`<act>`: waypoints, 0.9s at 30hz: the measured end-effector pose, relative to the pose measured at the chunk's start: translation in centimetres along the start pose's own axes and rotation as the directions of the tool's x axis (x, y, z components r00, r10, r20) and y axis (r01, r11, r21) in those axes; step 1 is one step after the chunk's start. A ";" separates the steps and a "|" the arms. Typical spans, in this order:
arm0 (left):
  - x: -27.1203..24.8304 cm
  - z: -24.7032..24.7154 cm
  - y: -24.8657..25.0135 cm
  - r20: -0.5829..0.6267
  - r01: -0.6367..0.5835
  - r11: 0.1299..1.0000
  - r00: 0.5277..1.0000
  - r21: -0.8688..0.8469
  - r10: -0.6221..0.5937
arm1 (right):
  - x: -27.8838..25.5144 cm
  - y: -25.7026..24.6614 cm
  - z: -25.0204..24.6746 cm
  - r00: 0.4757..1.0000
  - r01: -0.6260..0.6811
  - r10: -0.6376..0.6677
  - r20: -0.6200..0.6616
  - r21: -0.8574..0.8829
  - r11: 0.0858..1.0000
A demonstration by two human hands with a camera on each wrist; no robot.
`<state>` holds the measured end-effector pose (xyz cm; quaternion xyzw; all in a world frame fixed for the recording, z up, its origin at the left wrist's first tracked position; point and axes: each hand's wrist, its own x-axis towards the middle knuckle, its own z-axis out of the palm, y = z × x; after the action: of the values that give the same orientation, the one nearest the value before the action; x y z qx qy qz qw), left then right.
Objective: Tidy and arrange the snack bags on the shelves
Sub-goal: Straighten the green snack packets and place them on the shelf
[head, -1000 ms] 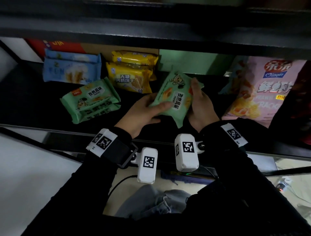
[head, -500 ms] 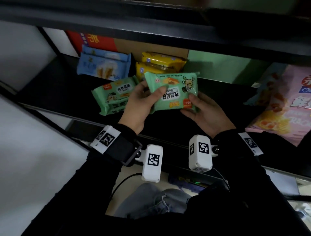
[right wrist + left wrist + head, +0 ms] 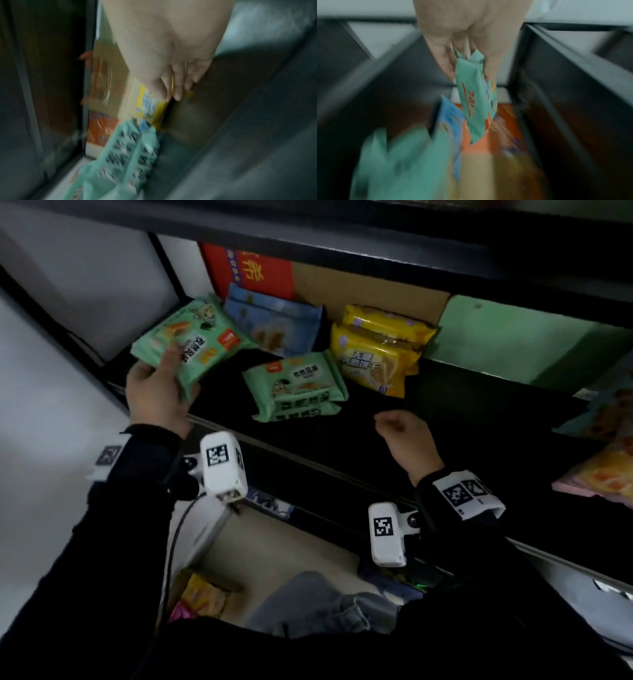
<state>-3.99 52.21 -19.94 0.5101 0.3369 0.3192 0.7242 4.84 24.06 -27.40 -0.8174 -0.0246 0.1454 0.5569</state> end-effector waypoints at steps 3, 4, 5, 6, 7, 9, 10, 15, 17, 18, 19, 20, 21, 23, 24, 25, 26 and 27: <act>3.5 -1.3 -0.7 -0.119 0.169 0.985 0.978 -0.037 -0.172 | 0.4 0.4 0.7 1.000 0.006 -0.007 -0.013 -0.094 0.996; 4.5 -1.6 -0.9 -0.137 0.224 0.974 0.965 -0.025 -0.225 | 0.5 0.5 0.8 1.000 0.006 -0.007 -0.018 -0.105 0.994; 5.3 -2.0 -1.0 -0.152 0.274 0.960 0.953 0.054 -0.263 | 0.7 0.5 0.9 1.000 0.005 -0.007 -0.017 -0.116 0.993; 5.9 -2.3 -1.1 -0.168 0.312 0.938 0.943 0.152 -0.287 | 0.8 0.5 0.9 1.000 0.005 -0.007 -0.012 -0.135 0.991; 6.5 -2.6 -1.2 -0.173 0.323 0.919 0.942 0.224 -0.289 | 0.9 0.5 0.9 1.000 0.007 -0.007 -0.004 -0.162 0.987; 7.4 -2.9 -1.5 -0.151 0.301 0.900 0.952 0.316 -0.266 | 1.2 0.4 0.8 1.000 0.008 -0.007 0.008 -0.204 0.979; 8.0 -3.2 -1.6 -0.145 0.277 0.879 0.960 0.387 -0.239 | 1.3 0.4 0.7 1.000 0.011 -0.009 0.009 -0.211 0.977; 8.5 -1.7 -1.9 -0.255 0.104 0.598 0.951 0.795 0.173 | 1.3 0.6 0.3 0.999 0.045 -0.042 0.022 -0.190 0.981; 6.9 -0.5 -3.3 -0.030 -0.089 0.286 0.922 0.954 0.386 | 1.0 0.6 0.2 0.998 0.054 -0.050 0.030 -0.176 0.983; 6.1 -0.2 -4.3 0.111 -0.187 0.162 0.914 0.969 0.391 | 0.9 0.6 0.1 0.998 0.056 -0.050 0.039 -0.172 0.984; 5.4 0.0 -5.3 0.218 -0.260 0.073 0.909 0.963 0.356 | 0.9 0.6 0.0 0.997 0.059 -0.051 0.049 -0.171 0.983; 5.2 -0.2 -6.0 0.273 -0.294 0.021 0.911 0.956 0.307 | 0.8 0.5 -0.1 0.997 0.061 -0.051 0.061 -0.173 0.983; 5.1 -0.3 -6.3 0.289 -0.298 -0.002 0.921 0.954 0.260 | 0.8 0.5 -0.1 0.996 0.063 -0.052 0.072 -0.175 0.983; 5.6 -0.7 -6.0 0.281 -0.285 -0.002 0.942 0.958 0.182 | 0.8 0.4 -0.3 0.995 0.068 -0.053 0.088 -0.179 0.981; 5.8 -0.5 -5.8 0.266 -0.271 0.010 0.950 0.962 0.164 | 0.7 0.3 -0.3 0.994 0.069 -0.053 0.091 -0.180 0.981; 6.0 -0.3 -5.6 0.241 -0.249 0.037 0.957 0.968 0.159 | 0.7 0.2 -0.4 0.994 0.068 -0.052 0.092 -0.180 0.981; 6.1 0.1 -5.2 0.211 -0.225 0.069 0.964 0.972 0.164 | 0.7 0.2 -0.4 0.994 0.065 -0.049 0.095 -0.180 0.981; 6.0 0.5 -4.9 0.180 -0.199 0.095 0.967 0.975 0.179 | 0.7 0.2 -0.4 0.994 0.061 -0.044 0.098 -0.178 0.982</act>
<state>0.45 55.46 -25.46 0.9012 0.3893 0.1024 0.1606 5.54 23.76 -27.63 -0.8559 -0.0853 0.1659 0.4822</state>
